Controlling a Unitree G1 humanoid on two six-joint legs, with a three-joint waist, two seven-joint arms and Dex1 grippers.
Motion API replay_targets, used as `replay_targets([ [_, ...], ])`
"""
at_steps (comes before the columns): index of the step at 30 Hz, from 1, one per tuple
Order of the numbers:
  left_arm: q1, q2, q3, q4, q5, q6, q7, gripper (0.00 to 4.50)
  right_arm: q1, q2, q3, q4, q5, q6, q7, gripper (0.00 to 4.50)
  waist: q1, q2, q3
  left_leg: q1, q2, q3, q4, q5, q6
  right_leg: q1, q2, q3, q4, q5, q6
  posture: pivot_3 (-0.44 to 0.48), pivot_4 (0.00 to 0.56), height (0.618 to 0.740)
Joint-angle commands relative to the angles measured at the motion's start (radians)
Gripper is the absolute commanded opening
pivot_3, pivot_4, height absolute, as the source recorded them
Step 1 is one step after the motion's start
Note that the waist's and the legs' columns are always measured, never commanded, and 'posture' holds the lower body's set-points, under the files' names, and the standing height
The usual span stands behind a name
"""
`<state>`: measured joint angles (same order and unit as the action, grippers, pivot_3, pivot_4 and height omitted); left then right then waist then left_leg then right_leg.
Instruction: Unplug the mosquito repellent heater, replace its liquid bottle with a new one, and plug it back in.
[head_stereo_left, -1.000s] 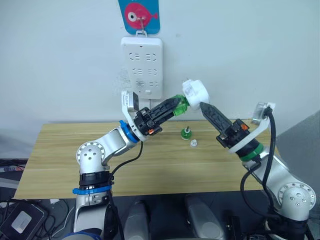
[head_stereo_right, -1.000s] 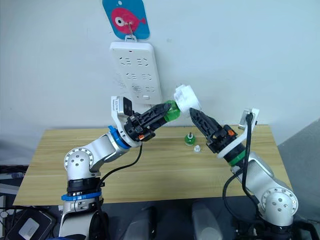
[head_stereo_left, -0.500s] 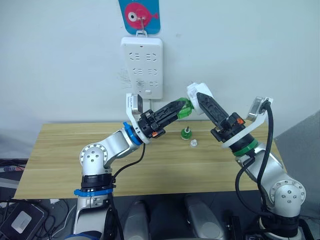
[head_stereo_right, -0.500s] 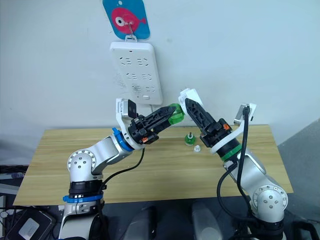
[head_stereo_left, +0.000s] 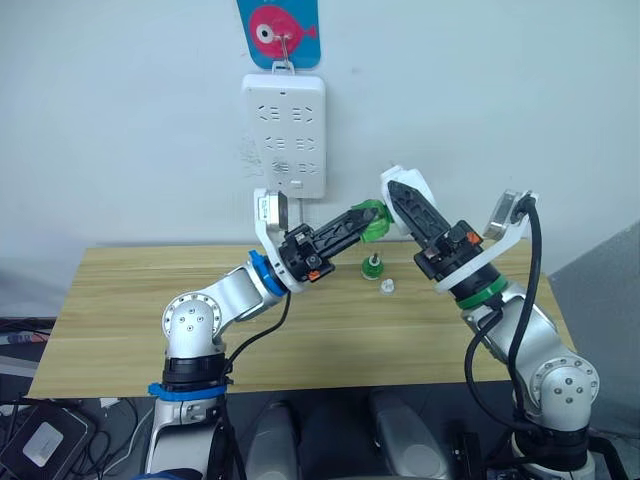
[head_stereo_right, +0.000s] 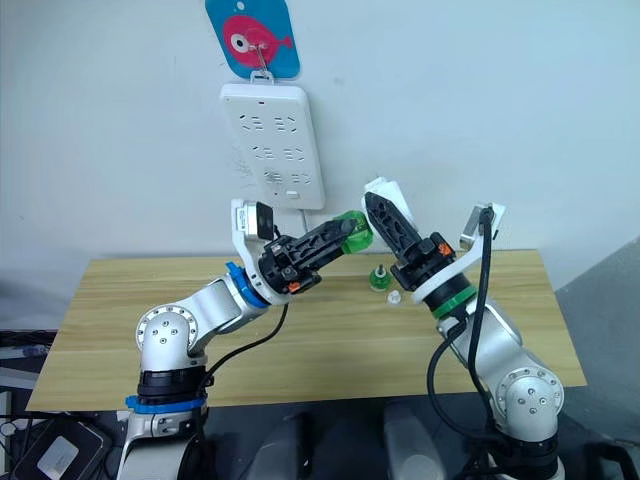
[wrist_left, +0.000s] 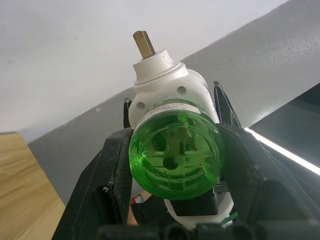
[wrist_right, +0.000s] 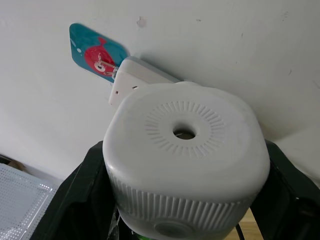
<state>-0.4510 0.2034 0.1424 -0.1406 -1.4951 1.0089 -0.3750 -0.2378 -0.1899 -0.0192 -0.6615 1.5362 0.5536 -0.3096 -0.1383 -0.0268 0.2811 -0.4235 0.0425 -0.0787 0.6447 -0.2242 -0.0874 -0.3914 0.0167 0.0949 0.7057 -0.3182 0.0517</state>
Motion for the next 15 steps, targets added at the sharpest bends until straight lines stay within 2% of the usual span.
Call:
replay_targets([
  [1, 0.007, 0.021, -0.025, -0.021, 0.047, 0.003, -0.008, 2.29, -0.010, -0.007, 0.011, -0.040, 0.017, -0.011, 0.021, 3.09, 0.000, 0.000, 0.000, 0.000, 0.000, 0.000, 0.000, 0.000, 0.000, 0.000, 0.000, 0.000, 0.000, 0.000, 0.000, -0.217, 0.213, 0.729],
  [2, 0.007, 0.033, -0.029, -0.020, 0.070, 0.001, -0.019, 2.29, -0.009, -0.010, 0.009, -0.039, 0.016, -0.011, 0.023, 3.09, 0.000, 0.000, 0.000, 0.000, 0.000, 0.000, 0.000, 0.000, 0.000, 0.000, 0.000, 0.000, 0.000, 0.000, 0.000, -0.218, 0.214, 0.729],
  [4, 0.007, 0.051, -0.038, -0.020, 0.106, -0.005, -0.033, 3.00, -0.007, -0.016, 0.007, -0.038, 0.017, -0.013, 0.026, 3.09, 0.000, 0.000, 0.000, 0.000, 0.000, 0.000, 0.000, 0.000, 0.000, 0.000, 0.000, 0.000, 0.000, 0.000, 0.000, -0.217, 0.213, 0.729],
  [5, 0.008, 0.063, -0.044, -0.026, 0.126, -0.011, -0.059, 3.19, -0.006, -0.018, 0.007, -0.038, 0.017, -0.013, 0.027, 3.09, 0.000, 0.000, 0.000, 0.000, 0.000, 0.000, 0.000, 0.000, 0.000, 0.000, 0.000, 0.000, 0.000, 0.000, 0.000, -0.217, 0.214, 0.729],
  [9, 0.011, 0.129, -0.084, -0.061, 0.270, -0.074, -0.165, 4.45, -0.002, -0.029, 0.006, -0.038, 0.019, -0.019, 0.031, 3.07, 0.000, 0.000, 0.000, 0.000, 0.000, 0.000, 0.000, 0.000, 0.000, 0.000, 0.000, 0.000, 0.000, 0.000, 0.000, -0.217, 0.215, 0.729],
  [13, 0.006, 0.213, -0.138, -0.096, 0.437, -0.174, -0.311, 4.50, 0.002, -0.041, 0.001, -0.037, 0.013, -0.019, 0.037, 3.06, 0.000, 0.000, 0.000, 0.000, 0.000, 0.000, -0.001, 0.000, 0.000, 0.000, 0.000, 0.000, 0.000, 0.000, 0.000, -0.216, 0.215, 0.729],
  [15, 0.004, 0.247, -0.187, -0.119, 0.587, -0.300, -0.371, 4.50, 0.002, -0.048, 0.000, -0.036, 0.007, -0.017, 0.043, 3.06, 0.001, 0.000, 0.000, 0.000, 0.000, 0.000, -0.001, 0.000, 0.000, 0.000, 0.000, 0.000, 0.000, 0.000, 0.000, -0.215, 0.215, 0.729],
])
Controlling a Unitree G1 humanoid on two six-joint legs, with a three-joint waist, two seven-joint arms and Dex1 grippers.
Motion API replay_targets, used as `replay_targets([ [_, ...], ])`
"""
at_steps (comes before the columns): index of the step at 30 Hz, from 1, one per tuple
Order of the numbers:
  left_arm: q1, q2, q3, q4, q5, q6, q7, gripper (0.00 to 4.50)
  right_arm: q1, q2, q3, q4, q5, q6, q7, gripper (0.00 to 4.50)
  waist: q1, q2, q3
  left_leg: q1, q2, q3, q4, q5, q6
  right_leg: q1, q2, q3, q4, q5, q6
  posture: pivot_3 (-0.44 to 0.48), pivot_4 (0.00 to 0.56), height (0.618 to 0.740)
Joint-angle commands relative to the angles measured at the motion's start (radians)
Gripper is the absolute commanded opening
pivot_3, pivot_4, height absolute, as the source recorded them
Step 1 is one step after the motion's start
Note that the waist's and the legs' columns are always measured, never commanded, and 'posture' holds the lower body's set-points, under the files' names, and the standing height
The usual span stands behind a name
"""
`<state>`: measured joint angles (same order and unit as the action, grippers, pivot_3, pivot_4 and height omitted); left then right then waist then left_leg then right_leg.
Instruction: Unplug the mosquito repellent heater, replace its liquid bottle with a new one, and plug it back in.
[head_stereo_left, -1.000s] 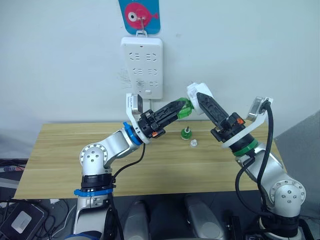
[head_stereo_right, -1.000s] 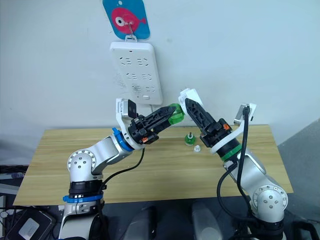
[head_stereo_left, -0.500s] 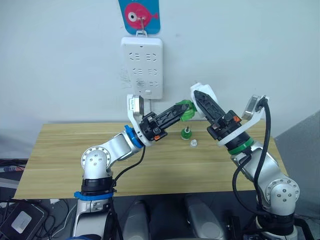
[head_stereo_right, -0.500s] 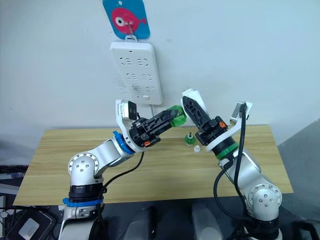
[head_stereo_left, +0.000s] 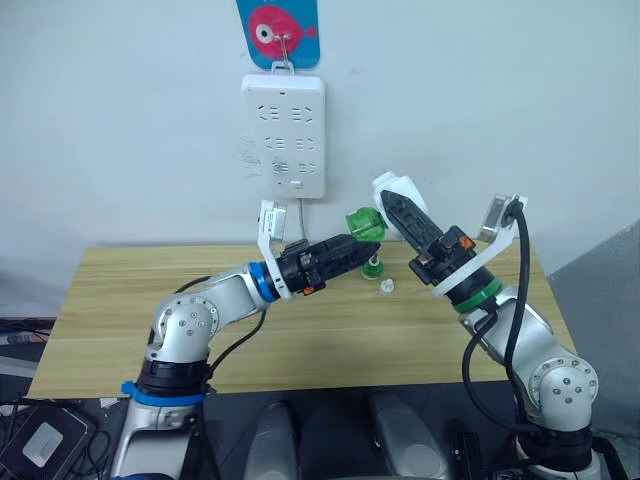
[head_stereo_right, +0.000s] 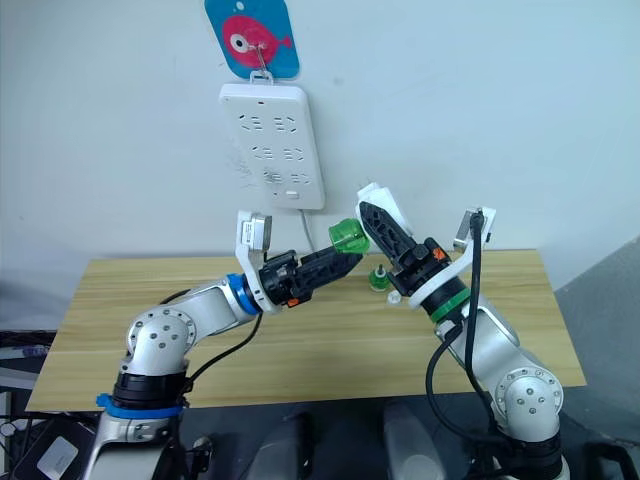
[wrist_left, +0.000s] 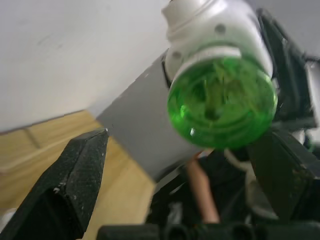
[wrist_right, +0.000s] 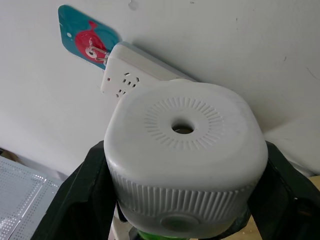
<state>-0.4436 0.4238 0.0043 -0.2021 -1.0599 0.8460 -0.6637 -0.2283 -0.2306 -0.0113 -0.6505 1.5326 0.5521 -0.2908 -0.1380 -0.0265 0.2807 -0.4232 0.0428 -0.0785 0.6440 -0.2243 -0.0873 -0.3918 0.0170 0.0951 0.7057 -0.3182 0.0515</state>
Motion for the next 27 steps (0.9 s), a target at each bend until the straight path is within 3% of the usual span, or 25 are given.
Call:
replay_targets([
  [1, -0.003, 0.035, -0.066, -0.065, 0.209, -0.193, -0.111, 4.50, -0.007, -0.010, -0.008, -0.045, 0.009, -0.015, 0.027, 3.06, 0.001, 0.000, 0.000, 0.000, 0.000, 0.000, 0.000, 0.000, 0.000, 0.000, 0.000, 0.000, 0.000, 0.000, 0.000, -0.213, 0.214, 0.729],
  [9, 0.003, 0.026, -0.126, -0.054, 0.483, -0.521, -0.224, 4.50, -0.006, -0.021, -0.007, -0.039, 0.003, -0.014, 0.033, 3.05, 0.000, 0.000, 0.000, 0.000, 0.000, 0.000, 0.000, 0.000, 0.000, 0.000, 0.000, 0.000, 0.000, 0.000, 0.000, -0.211, 0.215, 0.729],
  [27, -0.005, -0.011, -0.117, -0.045, 0.579, -0.607, -0.244, 4.50, -0.025, -0.060, 0.003, -0.023, -0.099, 0.001, 0.066, 3.05, 0.000, 0.000, 0.000, 0.000, 0.000, 0.000, 0.000, 0.000, 0.000, 0.000, 0.000, 0.000, 0.000, 0.000, 0.000, -0.210, 0.212, 0.729],
])
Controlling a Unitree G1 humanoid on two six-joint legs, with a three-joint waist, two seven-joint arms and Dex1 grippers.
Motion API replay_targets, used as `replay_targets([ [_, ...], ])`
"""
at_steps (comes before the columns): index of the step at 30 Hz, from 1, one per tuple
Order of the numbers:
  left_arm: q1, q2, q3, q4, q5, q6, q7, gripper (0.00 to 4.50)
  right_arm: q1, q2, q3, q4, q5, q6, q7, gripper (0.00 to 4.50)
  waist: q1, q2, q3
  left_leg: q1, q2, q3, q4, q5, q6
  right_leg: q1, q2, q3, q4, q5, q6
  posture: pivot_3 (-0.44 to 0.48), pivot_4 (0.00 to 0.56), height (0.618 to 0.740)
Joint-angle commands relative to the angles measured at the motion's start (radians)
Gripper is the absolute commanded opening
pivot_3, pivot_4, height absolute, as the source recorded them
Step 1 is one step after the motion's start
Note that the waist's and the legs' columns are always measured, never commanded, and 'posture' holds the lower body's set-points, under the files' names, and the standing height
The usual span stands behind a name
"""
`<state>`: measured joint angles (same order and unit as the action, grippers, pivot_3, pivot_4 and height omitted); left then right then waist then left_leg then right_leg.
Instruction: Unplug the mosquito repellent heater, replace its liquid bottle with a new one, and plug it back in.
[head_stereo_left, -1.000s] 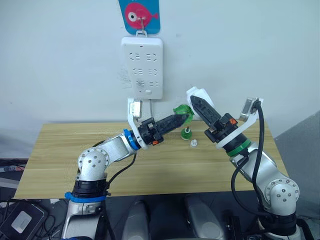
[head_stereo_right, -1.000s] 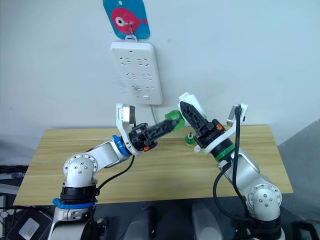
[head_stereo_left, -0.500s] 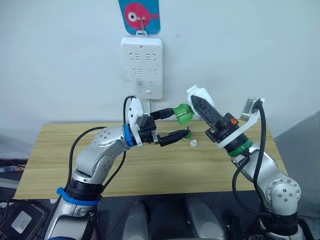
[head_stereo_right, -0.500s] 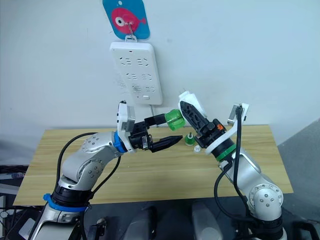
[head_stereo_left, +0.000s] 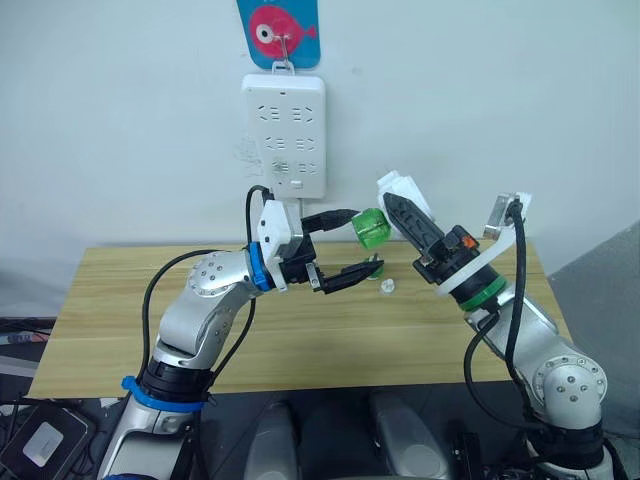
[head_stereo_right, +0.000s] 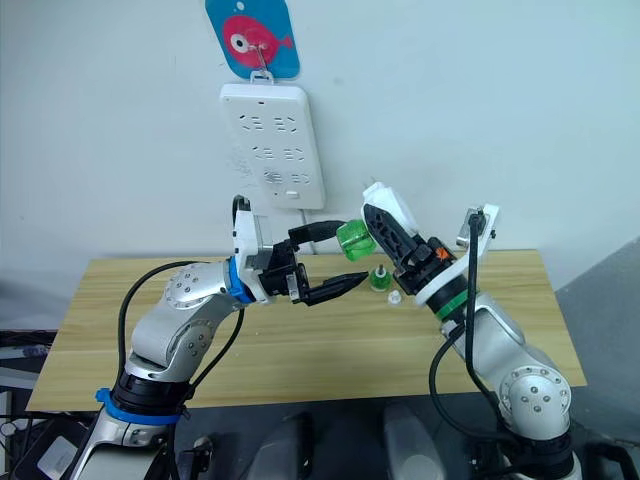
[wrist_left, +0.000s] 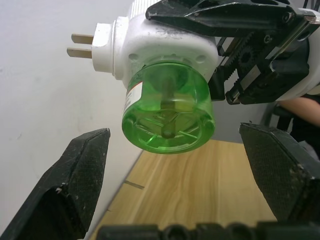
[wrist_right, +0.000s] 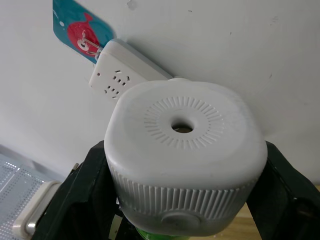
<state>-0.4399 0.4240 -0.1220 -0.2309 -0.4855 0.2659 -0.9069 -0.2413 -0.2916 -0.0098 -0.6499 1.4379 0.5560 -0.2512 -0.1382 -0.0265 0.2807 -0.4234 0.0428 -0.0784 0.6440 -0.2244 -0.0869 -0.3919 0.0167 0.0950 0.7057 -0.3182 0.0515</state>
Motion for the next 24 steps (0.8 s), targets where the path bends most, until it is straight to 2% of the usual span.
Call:
replay_targets([
  [1, -0.010, -0.015, 0.012, -0.013, 0.005, -0.031, 0.003, 4.50, -0.012, 0.001, 0.003, -0.023, -0.007, -0.001, 0.029, 3.05, 0.000, 0.000, 0.000, 0.000, 0.000, 0.000, 0.000, 0.000, 0.000, 0.000, 0.000, 0.000, 0.000, 0.000, 0.000, -0.210, 0.212, 0.729],
  [13, -0.021, -0.030, 0.025, 0.000, 0.027, -0.075, 0.005, 4.50, 0.016, 0.014, -0.011, -0.015, 0.016, -0.012, 0.019, 3.05, 0.000, 0.000, 0.000, 0.000, 0.000, 0.000, 0.000, 0.000, 0.000, 0.000, 0.000, 0.000, 0.000, 0.000, 0.000, -0.210, 0.213, 0.729],
  [17, 0.006, -0.011, 0.011, -0.004, 0.056, -0.094, -0.012, 4.50, 0.037, -0.022, -0.019, -0.025, -0.005, 0.009, 0.035, 3.04, 0.000, 0.000, 0.000, 0.000, 0.000, 0.000, 0.000, 0.000, 0.000, 0.000, 0.000, 0.000, 0.000, 0.000, 0.000, -0.209, 0.214, 0.729],
  [24, -0.005, -0.037, -0.008, 0.015, 0.083, -0.108, 0.005, 4.50, 0.033, -0.036, 0.005, -0.035, -0.012, 0.020, 0.053, 3.04, 0.000, 0.000, 0.000, 0.000, 0.000, 0.000, 0.000, 0.000, 0.000, 0.000, 0.000, 0.000, 0.001, 0.000, 0.000, -0.210, 0.215, 0.729],
])
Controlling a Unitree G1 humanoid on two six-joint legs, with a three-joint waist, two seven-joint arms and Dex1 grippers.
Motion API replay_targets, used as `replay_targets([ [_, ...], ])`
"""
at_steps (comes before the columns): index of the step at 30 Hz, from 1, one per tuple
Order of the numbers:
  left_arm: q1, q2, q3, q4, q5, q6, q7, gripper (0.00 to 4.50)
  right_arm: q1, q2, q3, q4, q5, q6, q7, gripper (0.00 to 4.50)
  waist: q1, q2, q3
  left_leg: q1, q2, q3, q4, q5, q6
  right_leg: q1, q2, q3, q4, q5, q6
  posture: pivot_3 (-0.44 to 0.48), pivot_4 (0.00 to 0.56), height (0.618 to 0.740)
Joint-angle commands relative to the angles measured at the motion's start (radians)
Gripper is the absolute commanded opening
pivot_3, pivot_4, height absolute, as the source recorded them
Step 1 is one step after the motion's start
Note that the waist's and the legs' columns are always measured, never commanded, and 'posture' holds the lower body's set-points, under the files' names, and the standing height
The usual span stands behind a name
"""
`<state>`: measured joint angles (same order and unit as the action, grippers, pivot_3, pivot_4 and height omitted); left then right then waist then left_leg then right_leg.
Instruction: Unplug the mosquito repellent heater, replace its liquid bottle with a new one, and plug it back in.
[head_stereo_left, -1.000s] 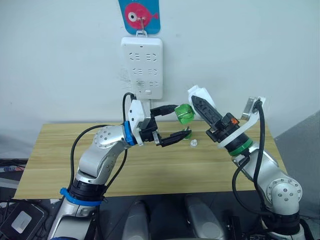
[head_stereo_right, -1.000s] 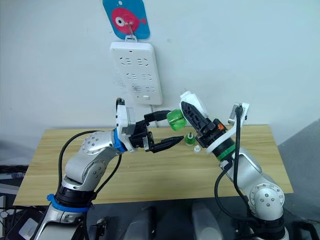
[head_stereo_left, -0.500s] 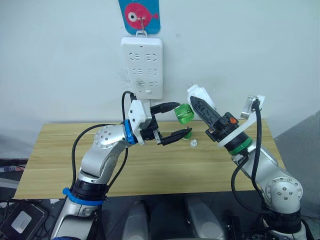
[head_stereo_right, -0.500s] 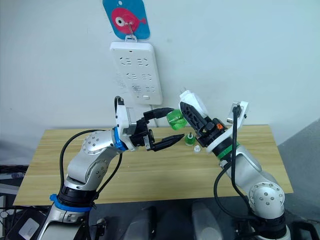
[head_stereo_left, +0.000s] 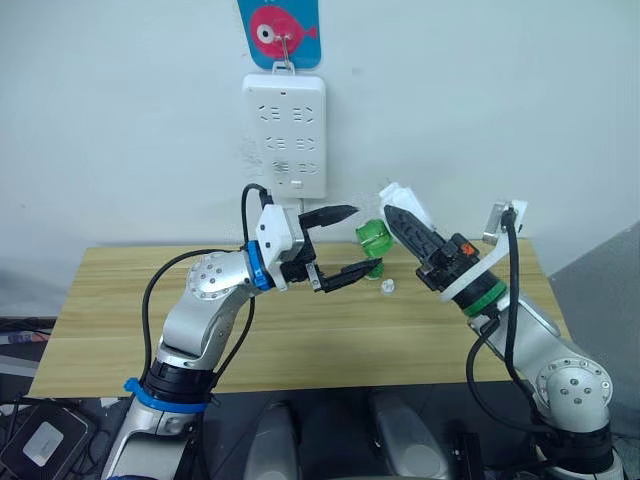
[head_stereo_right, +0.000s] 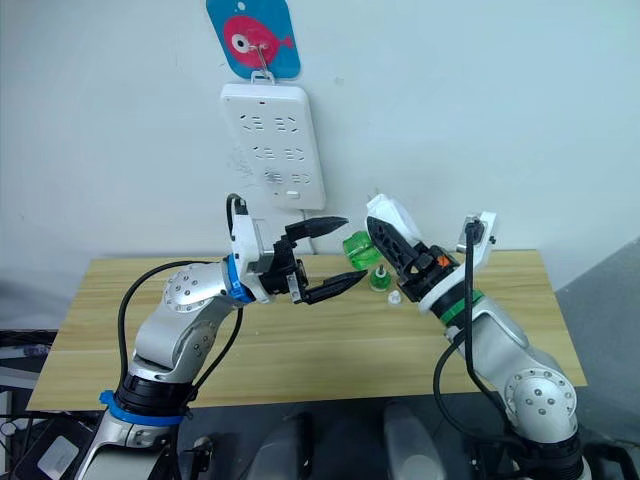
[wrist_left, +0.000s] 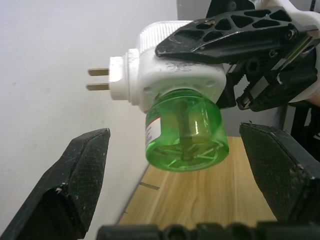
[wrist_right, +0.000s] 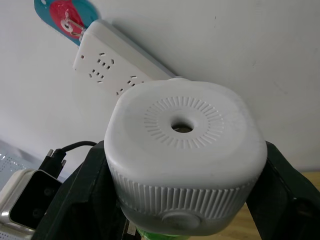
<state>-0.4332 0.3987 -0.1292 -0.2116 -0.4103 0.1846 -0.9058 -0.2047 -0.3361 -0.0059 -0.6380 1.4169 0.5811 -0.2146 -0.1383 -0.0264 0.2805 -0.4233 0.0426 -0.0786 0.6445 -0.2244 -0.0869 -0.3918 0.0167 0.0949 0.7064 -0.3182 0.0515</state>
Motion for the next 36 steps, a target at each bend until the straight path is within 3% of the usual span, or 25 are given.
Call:
replay_targets([
  [1, -0.016, -0.018, 0.002, -0.003, 0.005, -0.024, 0.008, 4.50, 0.000, 0.016, 0.001, -0.047, 0.017, -0.009, 0.007, 3.04, 0.000, 0.000, 0.000, 0.000, 0.000, 0.000, 0.000, 0.000, 0.000, 0.000, 0.000, 0.000, 0.000, 0.000, 0.000, -0.210, 0.215, 0.729],
  [12, -0.021, -0.001, 0.024, -0.020, -0.020, -0.038, -0.029, 4.50, 0.043, 0.090, -0.053, -0.031, 0.207, -0.072, -0.097, 3.04, 0.000, 0.000, 0.000, 0.000, 0.000, 0.000, 0.000, 0.000, 0.000, 0.000, 0.000, 0.000, 0.001, 0.000, 0.000, -0.203, 0.216, 0.729],
  [22, -0.033, -0.025, 0.020, -0.016, -0.021, -0.039, -0.020, 4.50, 0.049, 0.097, -0.027, -0.050, 0.240, -0.082, -0.121, 3.04, 0.000, 0.000, 0.000, 0.000, 0.000, 0.000, 0.000, 0.000, 0.000, 0.000, 0.000, 0.000, 0.001, 0.000, 0.000, -0.203, 0.216, 0.729],
  [25, -0.037, -0.033, 0.017, -0.015, -0.021, -0.045, -0.026, 3.89, 0.050, 0.094, -0.023, -0.051, 0.242, -0.083, -0.121, 3.04, 0.000, 0.000, 0.000, 0.000, 0.000, 0.000, 0.000, 0.000, 0.000, 0.000, 0.000, 0.000, 0.001, 0.000, 0.000, -0.201, 0.213, 0.729],
  [30, -0.037, -0.033, 0.013, -0.014, -0.023, -0.034, -0.037, 2.39, 0.050, 0.089, -0.017, -0.053, 0.243, -0.085, -0.119, 3.04, 0.000, 0.000, 0.000, 0.000, 0.000, 0.000, 0.000, 0.000, 0.000, 0.000, 0.000, 0.000, 0.001, 0.000, 0.000, -0.201, 0.213, 0.729],
  [36, -0.033, -0.026, 0.019, -0.009, -0.020, -0.028, -0.036, 2.25, 0.050, 0.075, -0.012, -0.066, 0.264, -0.076, -0.101, 3.04, 0.000, 0.000, 0.000, 0.000, 0.000, 0.000, 0.000, 0.000, 0.000, 0.000, 0.000, 0.000, 0.001, 0.000, 0.000, -0.202, 0.211, 0.729],
])
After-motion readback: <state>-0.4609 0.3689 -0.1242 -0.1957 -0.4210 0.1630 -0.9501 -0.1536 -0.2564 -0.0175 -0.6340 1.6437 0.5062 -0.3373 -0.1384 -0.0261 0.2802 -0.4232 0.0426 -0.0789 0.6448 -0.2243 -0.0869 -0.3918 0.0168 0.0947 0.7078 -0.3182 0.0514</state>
